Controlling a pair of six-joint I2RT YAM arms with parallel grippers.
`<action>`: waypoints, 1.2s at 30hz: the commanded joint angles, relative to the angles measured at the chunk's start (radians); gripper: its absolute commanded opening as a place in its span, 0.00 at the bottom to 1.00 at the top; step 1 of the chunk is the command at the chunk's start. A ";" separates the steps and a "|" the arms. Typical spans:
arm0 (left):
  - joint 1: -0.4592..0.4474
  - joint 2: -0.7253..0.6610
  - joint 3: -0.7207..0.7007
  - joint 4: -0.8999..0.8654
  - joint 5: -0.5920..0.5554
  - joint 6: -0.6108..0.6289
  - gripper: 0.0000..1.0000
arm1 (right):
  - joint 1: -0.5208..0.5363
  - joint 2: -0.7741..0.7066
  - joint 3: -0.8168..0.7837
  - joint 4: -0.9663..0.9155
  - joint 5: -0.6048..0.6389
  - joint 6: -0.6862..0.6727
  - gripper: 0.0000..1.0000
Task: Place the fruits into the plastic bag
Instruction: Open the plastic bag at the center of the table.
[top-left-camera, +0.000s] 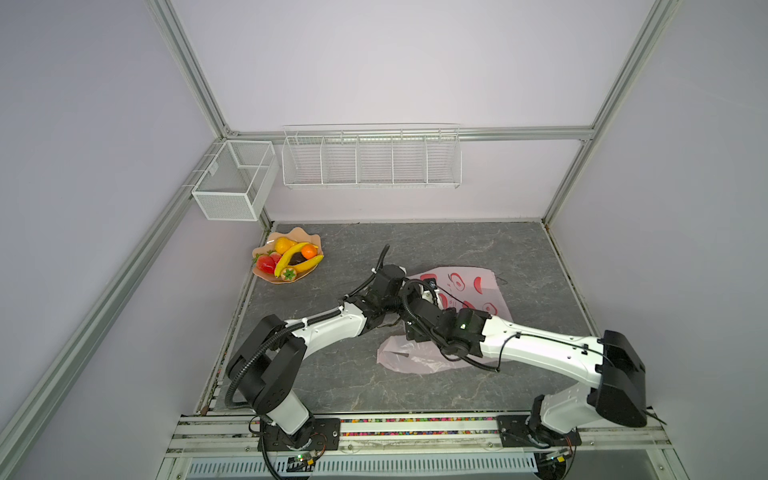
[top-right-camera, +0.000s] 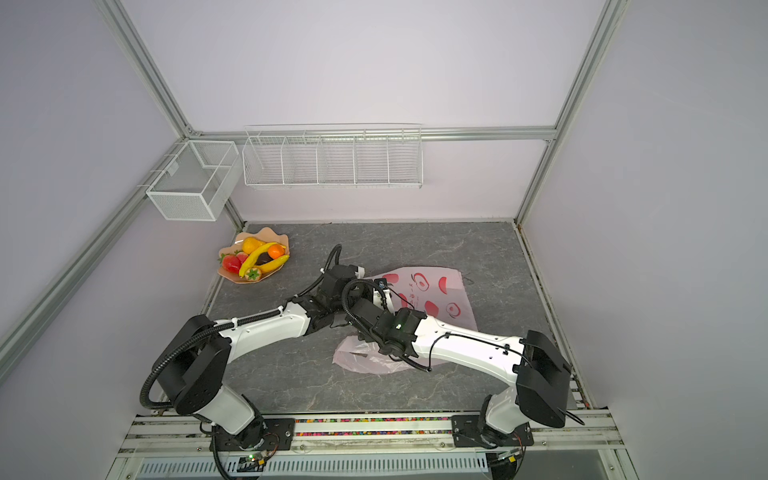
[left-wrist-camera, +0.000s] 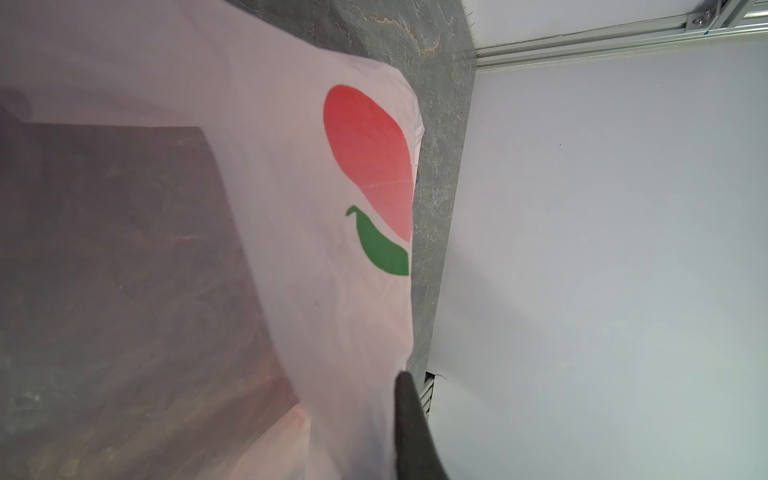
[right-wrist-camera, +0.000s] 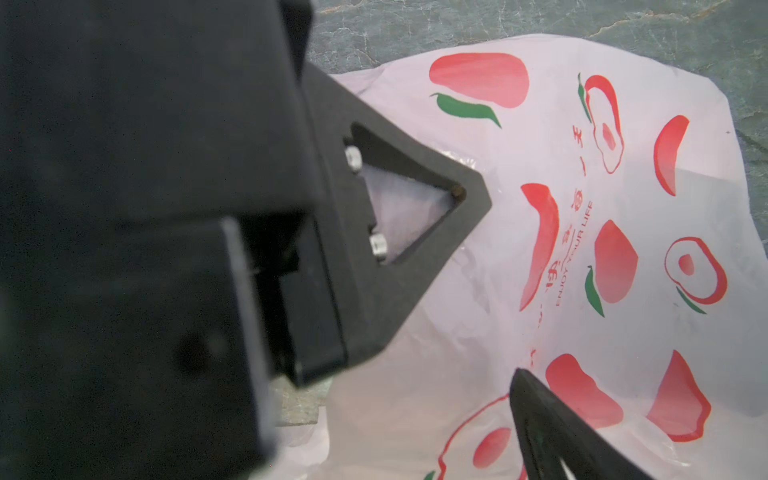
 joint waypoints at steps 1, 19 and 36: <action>-0.001 -0.031 -0.006 -0.003 -0.001 0.003 0.00 | -0.007 0.024 0.007 -0.021 0.073 -0.007 0.95; 0.003 -0.019 0.016 -0.017 0.026 0.004 0.00 | -0.014 0.087 0.019 -0.071 0.230 -0.001 0.80; 0.040 -0.048 0.039 -0.045 0.061 0.043 0.57 | -0.023 0.044 0.054 -0.160 0.214 0.068 0.06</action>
